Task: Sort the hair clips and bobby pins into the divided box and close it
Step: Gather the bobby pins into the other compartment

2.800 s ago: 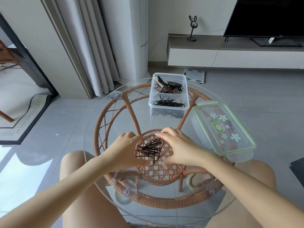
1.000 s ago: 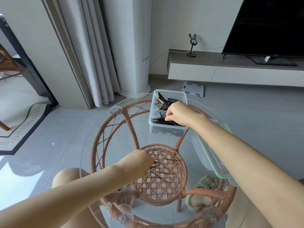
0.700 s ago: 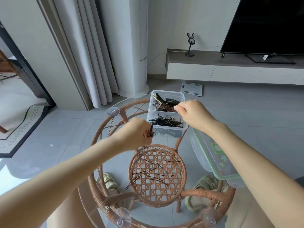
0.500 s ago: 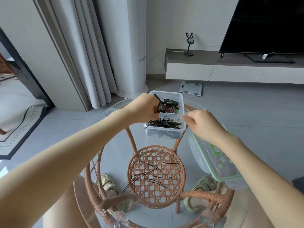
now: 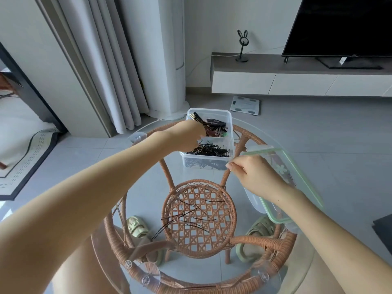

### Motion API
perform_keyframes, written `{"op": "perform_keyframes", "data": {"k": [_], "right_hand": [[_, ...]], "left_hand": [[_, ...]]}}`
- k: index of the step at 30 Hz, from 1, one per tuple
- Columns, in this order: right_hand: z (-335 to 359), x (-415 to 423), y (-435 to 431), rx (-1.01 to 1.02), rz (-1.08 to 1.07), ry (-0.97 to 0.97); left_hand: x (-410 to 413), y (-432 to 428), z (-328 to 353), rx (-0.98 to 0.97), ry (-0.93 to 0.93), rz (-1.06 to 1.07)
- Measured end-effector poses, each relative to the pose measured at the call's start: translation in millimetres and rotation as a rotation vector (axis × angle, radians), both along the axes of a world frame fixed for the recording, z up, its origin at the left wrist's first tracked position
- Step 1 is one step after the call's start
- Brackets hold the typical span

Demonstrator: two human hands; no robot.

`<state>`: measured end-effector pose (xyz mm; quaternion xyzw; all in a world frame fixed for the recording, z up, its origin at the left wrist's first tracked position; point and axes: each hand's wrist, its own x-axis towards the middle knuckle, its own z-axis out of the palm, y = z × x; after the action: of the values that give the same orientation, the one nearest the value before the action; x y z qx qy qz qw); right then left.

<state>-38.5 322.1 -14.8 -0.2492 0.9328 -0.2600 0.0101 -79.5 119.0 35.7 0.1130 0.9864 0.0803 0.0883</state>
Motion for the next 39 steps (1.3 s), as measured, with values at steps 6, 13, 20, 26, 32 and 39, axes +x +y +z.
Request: {"op": "perform_keyframes", "data": {"k": [6, 13, 20, 26, 32, 39], "right_hand": [[-47, 47, -2, -0.361, -0.122, -0.235], [-73, 92, -57, -0.592, -0.331, -0.174], [-68, 108, -100, -0.912, -0.494, -0.298], [-56, 103, -83, -1.203, -0.570, -0.532], [-49, 112, -57, -0.179, -0.396, -0.189], [-52, 118, -87, 0.265, -0.321, -0.060]], "left_hand": [[91, -25, -37, 0.322, 0.288, 0.199], [162, -3, -127, 0.444, 0.293, 0.472], [139, 44, -117, 1.065, 0.221, 0.602], [134, 22, -107, 1.444, 0.174, 0.701], [132, -27, -102, 0.613, 0.126, 0.290], [105, -35, -90, 0.118, 0.039, -0.270]]}}
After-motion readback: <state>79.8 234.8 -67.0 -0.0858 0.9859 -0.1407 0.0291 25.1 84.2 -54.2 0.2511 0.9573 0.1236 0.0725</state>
